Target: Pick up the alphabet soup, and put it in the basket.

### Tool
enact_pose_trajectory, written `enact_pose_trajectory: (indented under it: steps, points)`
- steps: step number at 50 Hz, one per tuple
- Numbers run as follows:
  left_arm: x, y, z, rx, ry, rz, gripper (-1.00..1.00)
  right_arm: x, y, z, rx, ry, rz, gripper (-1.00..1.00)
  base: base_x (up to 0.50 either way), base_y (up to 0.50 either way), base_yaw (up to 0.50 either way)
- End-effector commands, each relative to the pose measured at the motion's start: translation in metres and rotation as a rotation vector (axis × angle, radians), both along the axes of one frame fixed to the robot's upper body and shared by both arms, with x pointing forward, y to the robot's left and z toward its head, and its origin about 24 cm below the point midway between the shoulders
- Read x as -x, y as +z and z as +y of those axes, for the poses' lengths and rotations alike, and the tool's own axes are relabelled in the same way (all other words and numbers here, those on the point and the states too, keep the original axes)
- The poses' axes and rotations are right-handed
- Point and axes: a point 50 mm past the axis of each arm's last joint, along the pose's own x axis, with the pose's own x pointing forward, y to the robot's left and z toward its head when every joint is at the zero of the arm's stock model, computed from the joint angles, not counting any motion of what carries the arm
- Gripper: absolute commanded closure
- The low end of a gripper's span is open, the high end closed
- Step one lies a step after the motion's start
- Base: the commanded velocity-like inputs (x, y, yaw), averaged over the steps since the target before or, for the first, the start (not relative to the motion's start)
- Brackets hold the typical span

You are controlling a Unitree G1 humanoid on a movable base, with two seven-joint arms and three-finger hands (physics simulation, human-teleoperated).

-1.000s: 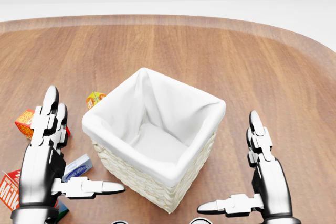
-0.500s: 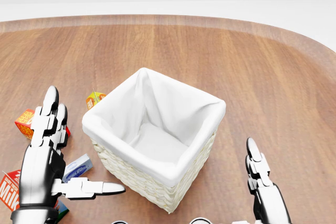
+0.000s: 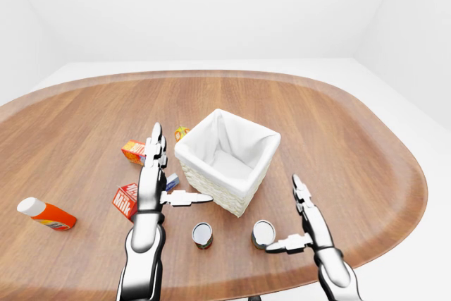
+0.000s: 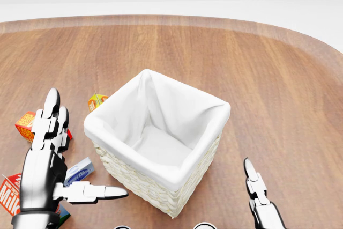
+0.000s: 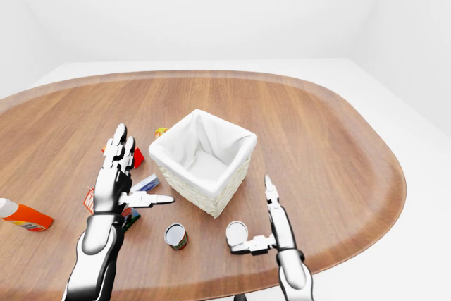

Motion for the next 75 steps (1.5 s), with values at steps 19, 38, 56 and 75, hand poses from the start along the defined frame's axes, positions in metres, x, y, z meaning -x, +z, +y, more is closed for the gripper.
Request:
enact_pose_trajectory:
  steps: [19, 38, 56, 75]
  points:
    - [0.000, 0.000, -0.001, -0.004, -0.001, 0.002, -1.00, 0.002, -0.032, 0.005, 0.122, 0.035, 0.132, -1.00, 0.00, 0.00, 0.00]
    - [-0.001, -0.002, -0.001, -0.007, -0.003, 0.004, -1.00, 0.001, -0.044, 0.009, 0.187, 0.049, 0.172, -1.00, 0.00, 0.00, 0.00]
    - [-0.002, -0.003, -0.001, -0.009, -0.004, 0.007, -1.00, -0.003, -0.049, 0.015, 0.245, 0.069, 0.176, -1.00, 0.00, 0.00, 0.00]
    - [-0.002, -0.003, -0.002, -0.009, -0.005, 0.008, -1.00, -0.002, -0.053, 0.020, 0.292, 0.090, 0.181, -1.00, 0.00, 0.00, 0.00]
